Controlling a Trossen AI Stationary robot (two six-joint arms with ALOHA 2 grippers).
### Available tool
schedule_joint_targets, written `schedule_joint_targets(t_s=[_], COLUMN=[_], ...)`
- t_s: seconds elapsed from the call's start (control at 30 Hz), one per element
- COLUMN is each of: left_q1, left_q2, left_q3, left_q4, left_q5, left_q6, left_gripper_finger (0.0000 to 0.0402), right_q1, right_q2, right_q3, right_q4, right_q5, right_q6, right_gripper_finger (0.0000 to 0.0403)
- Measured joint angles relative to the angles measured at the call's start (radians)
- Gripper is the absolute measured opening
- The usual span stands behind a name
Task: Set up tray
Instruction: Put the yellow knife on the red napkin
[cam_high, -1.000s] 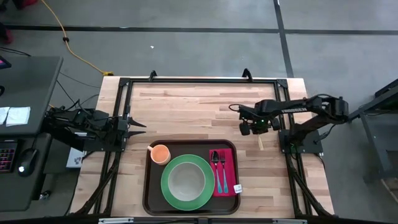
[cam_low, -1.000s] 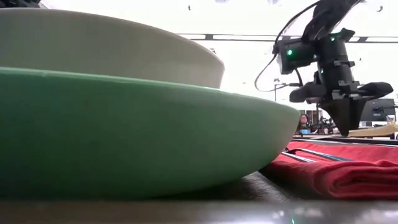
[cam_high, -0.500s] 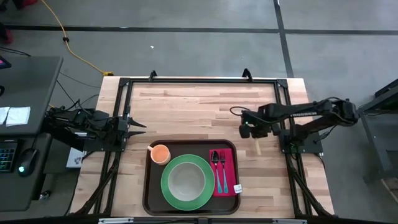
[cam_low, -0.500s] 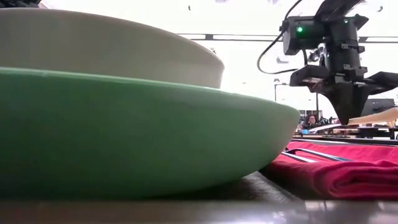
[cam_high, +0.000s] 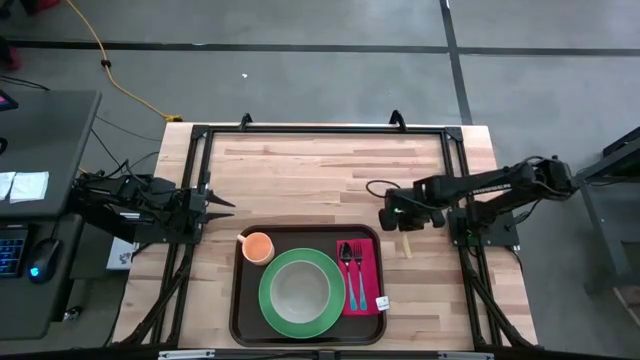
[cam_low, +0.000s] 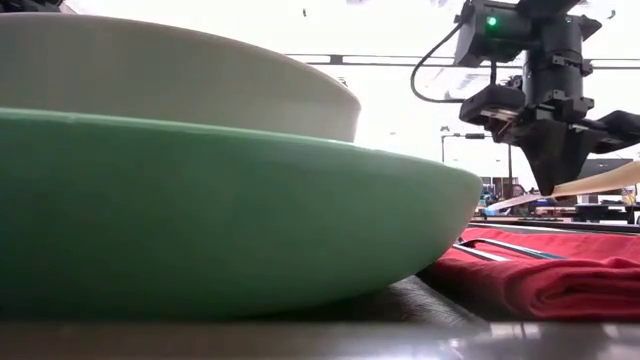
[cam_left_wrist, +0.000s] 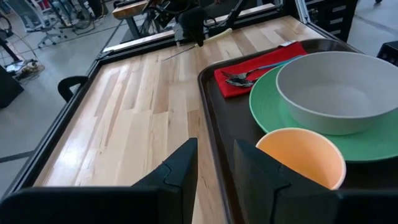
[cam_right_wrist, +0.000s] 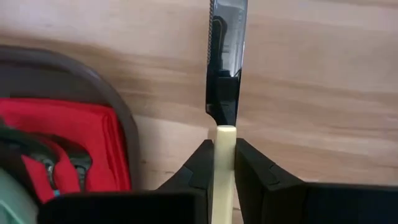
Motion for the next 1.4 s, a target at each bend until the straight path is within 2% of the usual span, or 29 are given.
schedule_joint_targets(t_s=[0.33,1.4], left_q1=[0.0,0.0], left_q2=[0.0,0.0], left_q3=[0.0,0.0], left_q4=[-0.001,-0.052], left_q5=[0.041,0.04], left_q6=[-0.001,0.0], left_gripper_finger=[0.0136,0.0136], right_q1=[0.083,0.305], right_q2=[0.0,0.001], right_q3=[0.0,0.011], right_q4=[0.088,0.341], right_q5=[0.02,0.099], right_q6=[0.081,0.264], right_gripper_finger=[0.0024,0.0021])
